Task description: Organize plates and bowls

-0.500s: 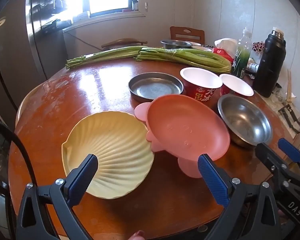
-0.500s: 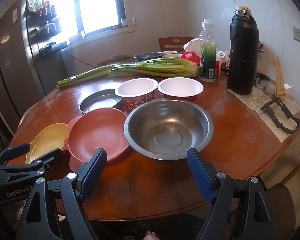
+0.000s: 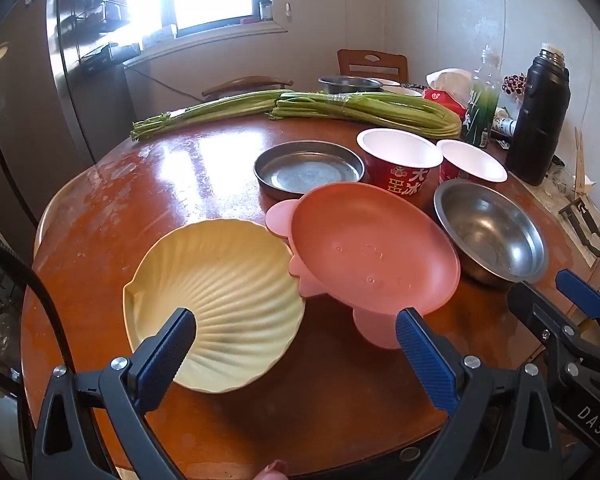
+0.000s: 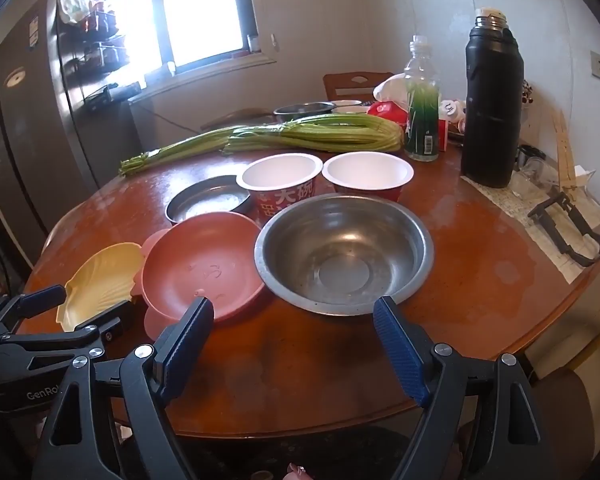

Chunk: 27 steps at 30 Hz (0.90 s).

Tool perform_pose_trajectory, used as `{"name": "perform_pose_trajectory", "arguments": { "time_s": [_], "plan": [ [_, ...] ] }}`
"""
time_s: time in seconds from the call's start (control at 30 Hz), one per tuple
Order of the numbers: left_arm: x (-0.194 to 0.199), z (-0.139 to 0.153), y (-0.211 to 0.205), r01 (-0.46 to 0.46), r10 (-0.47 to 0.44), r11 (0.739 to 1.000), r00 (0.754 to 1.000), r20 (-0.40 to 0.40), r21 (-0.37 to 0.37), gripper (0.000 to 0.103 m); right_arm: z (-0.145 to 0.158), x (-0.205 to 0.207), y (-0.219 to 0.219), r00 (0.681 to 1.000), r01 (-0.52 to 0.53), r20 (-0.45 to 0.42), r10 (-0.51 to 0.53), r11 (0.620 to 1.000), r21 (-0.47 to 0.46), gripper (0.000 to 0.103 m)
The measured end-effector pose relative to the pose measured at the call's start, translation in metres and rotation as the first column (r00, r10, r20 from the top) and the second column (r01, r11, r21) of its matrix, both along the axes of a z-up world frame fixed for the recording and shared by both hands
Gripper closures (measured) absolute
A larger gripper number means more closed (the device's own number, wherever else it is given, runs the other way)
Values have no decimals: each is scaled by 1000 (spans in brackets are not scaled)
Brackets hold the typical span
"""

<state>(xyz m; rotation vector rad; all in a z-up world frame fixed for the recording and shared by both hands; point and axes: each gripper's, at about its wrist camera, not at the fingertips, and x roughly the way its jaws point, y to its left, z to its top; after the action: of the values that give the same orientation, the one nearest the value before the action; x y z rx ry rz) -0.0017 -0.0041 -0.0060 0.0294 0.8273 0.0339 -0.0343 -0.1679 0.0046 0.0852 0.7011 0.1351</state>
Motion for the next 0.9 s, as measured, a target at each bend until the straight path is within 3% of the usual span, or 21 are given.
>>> {"name": "perform_pose_trajectory", "arguments": {
  "time_s": [0.9],
  "plan": [
    [-5,-2,-3,-6,6,1000,1000,9,19,2,-2,-3,1,1000,-15,-7,15,1000,-1,20]
  ]
}}
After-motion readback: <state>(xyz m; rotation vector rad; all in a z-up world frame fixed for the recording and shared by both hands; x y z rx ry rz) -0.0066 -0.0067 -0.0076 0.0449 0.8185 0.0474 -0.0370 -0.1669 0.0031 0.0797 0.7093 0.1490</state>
